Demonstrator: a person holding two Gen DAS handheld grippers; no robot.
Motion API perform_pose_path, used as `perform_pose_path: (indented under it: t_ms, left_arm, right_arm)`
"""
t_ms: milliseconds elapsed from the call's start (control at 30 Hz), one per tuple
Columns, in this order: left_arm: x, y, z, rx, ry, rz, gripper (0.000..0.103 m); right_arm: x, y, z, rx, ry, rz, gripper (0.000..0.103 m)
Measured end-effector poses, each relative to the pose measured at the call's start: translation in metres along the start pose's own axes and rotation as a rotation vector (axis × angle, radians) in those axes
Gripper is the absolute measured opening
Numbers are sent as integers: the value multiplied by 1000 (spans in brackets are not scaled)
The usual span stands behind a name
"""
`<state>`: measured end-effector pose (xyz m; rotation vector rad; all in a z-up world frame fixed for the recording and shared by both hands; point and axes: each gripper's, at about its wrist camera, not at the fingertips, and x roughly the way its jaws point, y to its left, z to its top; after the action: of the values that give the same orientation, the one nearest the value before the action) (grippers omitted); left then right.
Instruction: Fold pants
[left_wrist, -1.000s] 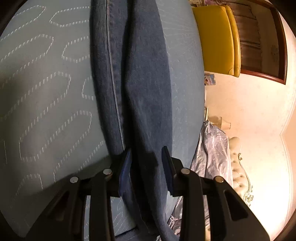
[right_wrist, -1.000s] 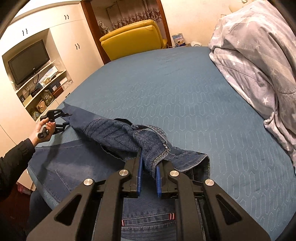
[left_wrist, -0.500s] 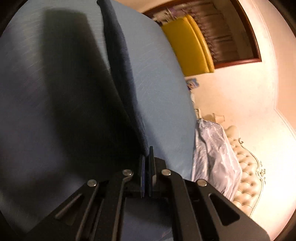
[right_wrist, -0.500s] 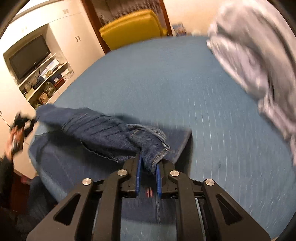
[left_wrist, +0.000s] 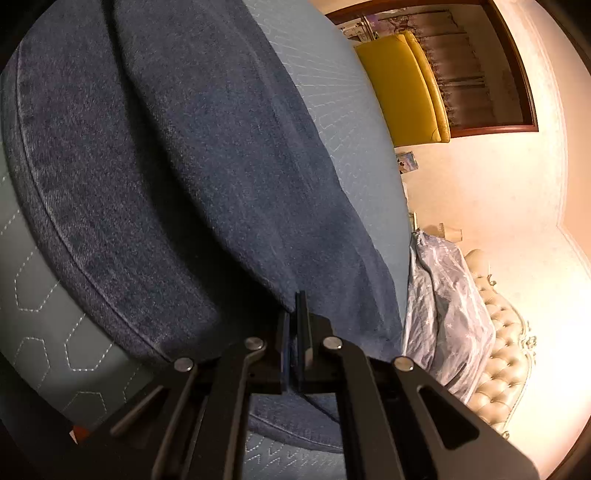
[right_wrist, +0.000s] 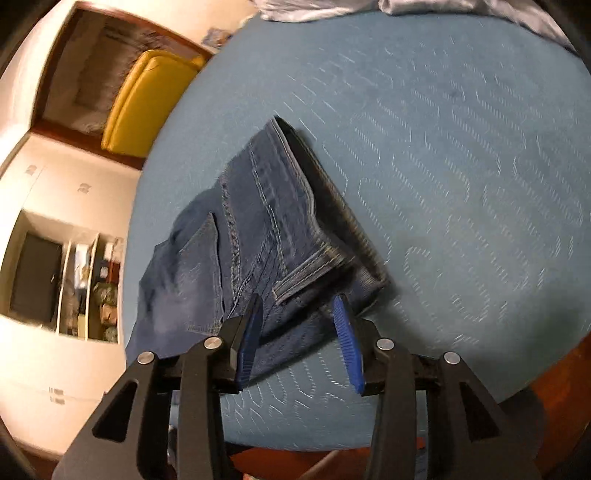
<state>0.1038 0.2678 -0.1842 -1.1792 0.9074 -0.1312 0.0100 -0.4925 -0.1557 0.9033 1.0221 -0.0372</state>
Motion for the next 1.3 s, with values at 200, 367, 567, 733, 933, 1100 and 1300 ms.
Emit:
perform_pose_path:
  t_ms: [200, 367, 567, 733, 933, 1100, 1300]
  left_arm:
    - [0, 10, 0, -24, 11, -27, 2]
    - [1, 19, -1, -41, 13, -39, 2]
    - [-2, 19, 3, -17, 9, -30, 2]
    - [-41, -17, -7, 48, -26, -37, 2]
    - [-40, 23, -26, -32, 19, -1, 2]
    - [-36, 42, -29, -26, 15, -25, 3]
    - [-62, 57, 3, -33, -71, -57, 35]
  right_arm:
    - [20, 4, 6, 74, -29, -85, 41]
    - [21, 6, 0, 100, -75, -119, 41]
    - [26, 15, 3, 73, -132, -170, 12]
    - [-21, 45, 1, -16, -193, -148, 10]
    - [3, 18, -2, -30, -111, -247, 10]
    - [17, 7, -6, -35, -111, -255, 10]
    - [25, 17, -11, -92, -124, -344, 10]
